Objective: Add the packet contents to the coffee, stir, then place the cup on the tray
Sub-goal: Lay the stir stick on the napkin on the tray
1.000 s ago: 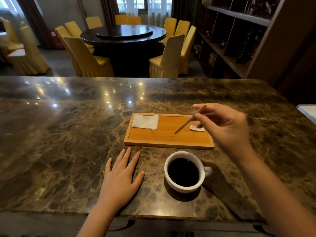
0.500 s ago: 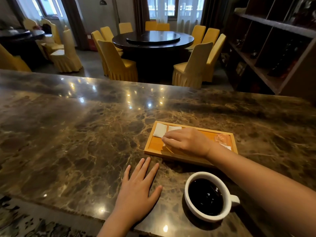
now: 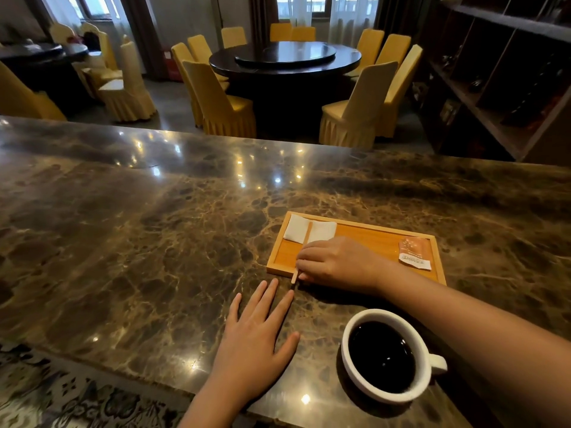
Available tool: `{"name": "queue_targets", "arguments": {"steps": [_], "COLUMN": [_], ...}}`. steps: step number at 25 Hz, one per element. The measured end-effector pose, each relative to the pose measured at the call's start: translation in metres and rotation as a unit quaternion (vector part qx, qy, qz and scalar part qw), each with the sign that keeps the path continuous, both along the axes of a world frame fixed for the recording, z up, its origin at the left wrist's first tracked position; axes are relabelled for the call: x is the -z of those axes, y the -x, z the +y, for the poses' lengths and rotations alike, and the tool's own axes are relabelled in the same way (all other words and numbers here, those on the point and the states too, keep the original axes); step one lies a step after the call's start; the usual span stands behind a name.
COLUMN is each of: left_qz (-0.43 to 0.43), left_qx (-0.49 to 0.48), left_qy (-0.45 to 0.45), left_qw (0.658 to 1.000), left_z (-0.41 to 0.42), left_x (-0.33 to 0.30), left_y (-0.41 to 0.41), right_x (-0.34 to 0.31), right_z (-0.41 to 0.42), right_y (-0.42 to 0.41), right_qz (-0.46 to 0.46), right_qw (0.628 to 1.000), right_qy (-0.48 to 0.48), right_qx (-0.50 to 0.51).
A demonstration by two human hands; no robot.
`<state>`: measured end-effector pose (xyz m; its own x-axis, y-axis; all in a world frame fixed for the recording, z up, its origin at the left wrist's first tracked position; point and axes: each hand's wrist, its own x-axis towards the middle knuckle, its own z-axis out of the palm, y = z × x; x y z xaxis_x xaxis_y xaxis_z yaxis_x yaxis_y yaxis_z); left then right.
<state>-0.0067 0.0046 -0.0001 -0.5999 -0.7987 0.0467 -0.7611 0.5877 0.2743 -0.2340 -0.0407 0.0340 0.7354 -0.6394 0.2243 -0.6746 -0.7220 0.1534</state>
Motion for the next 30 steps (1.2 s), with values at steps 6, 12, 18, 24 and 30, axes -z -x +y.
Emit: {"name": "queue_targets", "arguments": {"steps": [6, 12, 18, 24, 30], "left_qz": [0.011, 0.015, 0.014, 0.01, 0.008], "left_qx": [0.002, 0.009, 0.01, 0.016, 0.018], "left_qy": [0.009, 0.012, 0.02, 0.019, 0.022], "left_qw": [1.0, 1.0, 1.0, 1.0, 1.0], "left_z": [0.0, -0.001, -0.002, -0.002, -0.003], "left_x": [0.001, 0.003, 0.005, 0.005, 0.006], "left_y": [-0.001, -0.002, -0.001, 0.0, 0.0], "right_x": [-0.021, -0.033, -0.017, -0.005, 0.004], "right_z": [0.026, 0.116, 0.203, 0.217, 0.215], "right_y": [0.01, 0.041, 0.024, 0.015, 0.007], "right_qz": [-0.013, -0.289, -0.434, -0.552, -0.632], "right_qw": [0.998, 0.899, 0.785, 0.686, 0.613], "right_qy": [-0.001, -0.055, -0.173, -0.245, -0.302], "right_qx": [0.061, 0.324, 0.408, 0.406, 0.366]}}
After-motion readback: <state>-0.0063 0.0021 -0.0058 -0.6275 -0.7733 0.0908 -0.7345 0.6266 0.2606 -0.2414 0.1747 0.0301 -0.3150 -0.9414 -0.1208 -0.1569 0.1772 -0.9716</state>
